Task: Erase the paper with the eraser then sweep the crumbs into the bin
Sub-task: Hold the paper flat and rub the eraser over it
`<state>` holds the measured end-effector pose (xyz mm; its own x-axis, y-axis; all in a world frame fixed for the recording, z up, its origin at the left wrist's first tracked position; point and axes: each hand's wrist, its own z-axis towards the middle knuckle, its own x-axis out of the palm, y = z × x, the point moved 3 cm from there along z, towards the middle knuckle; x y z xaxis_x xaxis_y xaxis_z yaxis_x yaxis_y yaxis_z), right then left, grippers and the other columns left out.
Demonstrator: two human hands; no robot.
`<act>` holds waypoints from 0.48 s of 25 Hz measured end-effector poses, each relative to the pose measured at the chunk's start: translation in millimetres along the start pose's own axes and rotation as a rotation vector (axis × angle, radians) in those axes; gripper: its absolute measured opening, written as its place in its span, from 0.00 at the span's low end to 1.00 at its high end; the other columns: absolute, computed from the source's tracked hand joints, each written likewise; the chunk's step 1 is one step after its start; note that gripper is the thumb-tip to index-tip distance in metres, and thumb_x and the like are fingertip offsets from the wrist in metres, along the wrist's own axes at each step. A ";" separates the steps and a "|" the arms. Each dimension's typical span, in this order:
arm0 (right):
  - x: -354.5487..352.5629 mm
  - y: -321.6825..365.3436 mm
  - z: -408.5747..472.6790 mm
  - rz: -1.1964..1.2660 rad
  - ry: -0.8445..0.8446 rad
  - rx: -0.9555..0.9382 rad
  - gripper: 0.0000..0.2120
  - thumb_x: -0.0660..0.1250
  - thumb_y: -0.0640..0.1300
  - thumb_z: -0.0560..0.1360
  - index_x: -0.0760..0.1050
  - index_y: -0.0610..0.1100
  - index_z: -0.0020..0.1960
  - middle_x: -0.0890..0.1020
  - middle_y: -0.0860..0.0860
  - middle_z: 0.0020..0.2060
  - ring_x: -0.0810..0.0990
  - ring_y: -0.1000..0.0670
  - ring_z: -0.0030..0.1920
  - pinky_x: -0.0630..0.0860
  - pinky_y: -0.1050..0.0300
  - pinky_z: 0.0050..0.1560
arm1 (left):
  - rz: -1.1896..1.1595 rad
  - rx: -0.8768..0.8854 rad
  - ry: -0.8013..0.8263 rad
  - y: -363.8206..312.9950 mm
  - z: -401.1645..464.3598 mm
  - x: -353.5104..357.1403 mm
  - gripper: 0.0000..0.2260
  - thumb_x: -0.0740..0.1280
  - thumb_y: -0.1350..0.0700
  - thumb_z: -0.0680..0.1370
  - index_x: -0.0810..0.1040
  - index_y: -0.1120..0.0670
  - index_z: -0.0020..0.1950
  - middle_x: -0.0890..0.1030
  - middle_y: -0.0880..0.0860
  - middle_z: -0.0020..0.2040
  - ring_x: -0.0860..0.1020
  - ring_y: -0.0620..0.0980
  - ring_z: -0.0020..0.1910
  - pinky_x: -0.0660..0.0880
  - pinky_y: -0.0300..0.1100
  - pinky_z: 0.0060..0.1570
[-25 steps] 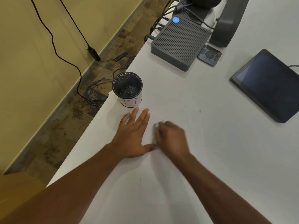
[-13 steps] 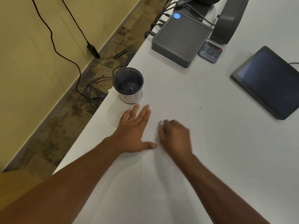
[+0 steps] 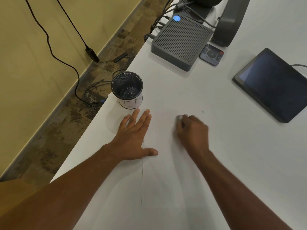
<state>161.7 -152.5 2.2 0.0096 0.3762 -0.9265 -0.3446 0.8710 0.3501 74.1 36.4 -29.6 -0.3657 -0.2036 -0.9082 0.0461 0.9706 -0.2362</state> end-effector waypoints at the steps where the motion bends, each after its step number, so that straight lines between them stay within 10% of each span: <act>1: -2.6 -2.1 4.1 -0.008 -0.032 0.039 0.12 0.66 0.41 0.75 0.73 0.43 0.33 0.75 0.46 0.27 0.75 0.42 0.28 0.63 0.58 0.28 | -0.001 0.002 -0.004 -0.1 -0.2 -0.2 0.54 0.50 0.19 0.68 0.36 0.53 0.80 0.32 0.49 0.80 0.30 0.55 0.78 0.37 0.56 0.77; 12: 11.0 26.2 -13.3 -0.023 0.093 -0.186 0.09 0.70 0.39 0.72 0.73 0.41 0.34 0.75 0.46 0.27 0.73 0.42 0.26 0.58 0.61 0.30 | 0.046 -0.024 0.013 -0.8 -0.2 -1.9 0.54 0.48 0.19 0.68 0.33 0.52 0.80 0.30 0.49 0.80 0.27 0.54 0.77 0.35 0.64 0.74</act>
<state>140.3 -129.8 -0.7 -0.0645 0.3181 -0.9458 -0.5131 0.8024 0.3049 74.6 36.1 -27.6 -0.3758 -0.1571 -0.9133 0.0413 0.9817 -0.1858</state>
